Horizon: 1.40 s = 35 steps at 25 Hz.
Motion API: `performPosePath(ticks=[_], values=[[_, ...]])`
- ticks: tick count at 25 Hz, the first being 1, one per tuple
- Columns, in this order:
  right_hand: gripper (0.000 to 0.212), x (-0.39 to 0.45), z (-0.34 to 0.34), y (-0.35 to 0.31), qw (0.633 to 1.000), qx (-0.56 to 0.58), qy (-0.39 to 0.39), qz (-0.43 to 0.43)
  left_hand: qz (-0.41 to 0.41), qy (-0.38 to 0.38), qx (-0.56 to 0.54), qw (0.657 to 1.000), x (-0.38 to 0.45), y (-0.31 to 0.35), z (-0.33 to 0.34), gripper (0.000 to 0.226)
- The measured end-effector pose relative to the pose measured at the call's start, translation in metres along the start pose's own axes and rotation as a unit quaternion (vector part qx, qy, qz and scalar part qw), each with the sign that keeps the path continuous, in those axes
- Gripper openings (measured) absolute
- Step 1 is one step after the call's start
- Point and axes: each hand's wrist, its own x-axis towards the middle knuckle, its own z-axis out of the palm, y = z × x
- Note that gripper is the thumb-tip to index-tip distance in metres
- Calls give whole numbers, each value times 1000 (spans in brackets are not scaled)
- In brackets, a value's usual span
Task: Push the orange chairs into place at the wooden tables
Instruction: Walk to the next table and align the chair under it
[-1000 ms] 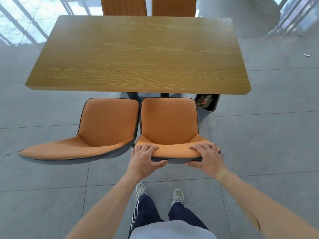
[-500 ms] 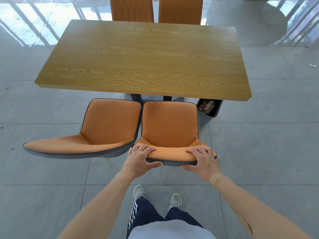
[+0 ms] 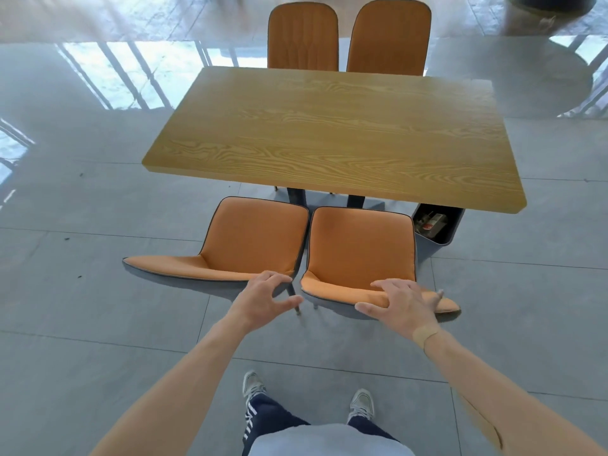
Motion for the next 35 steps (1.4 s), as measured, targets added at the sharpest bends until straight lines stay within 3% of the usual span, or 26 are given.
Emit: performPosePath(ticks=[8, 13, 25, 35], values=[[65, 18, 38, -202, 981, 122, 7, -153, 14, 52, -31, 998, -34, -125, -111, 62], [62, 20, 59, -286, 976, 125, 4, -178, 19, 76, -34, 996, -44, -187, -161, 57], [65, 32, 89, -309, 989, 81, -50, -110, -20, 34, 25, 999, -17, -255, -192, 58], [71, 30, 107, -335, 998, 49, -24, -40, 3, -20, 42, 999, 6, -277, -196, 71]])
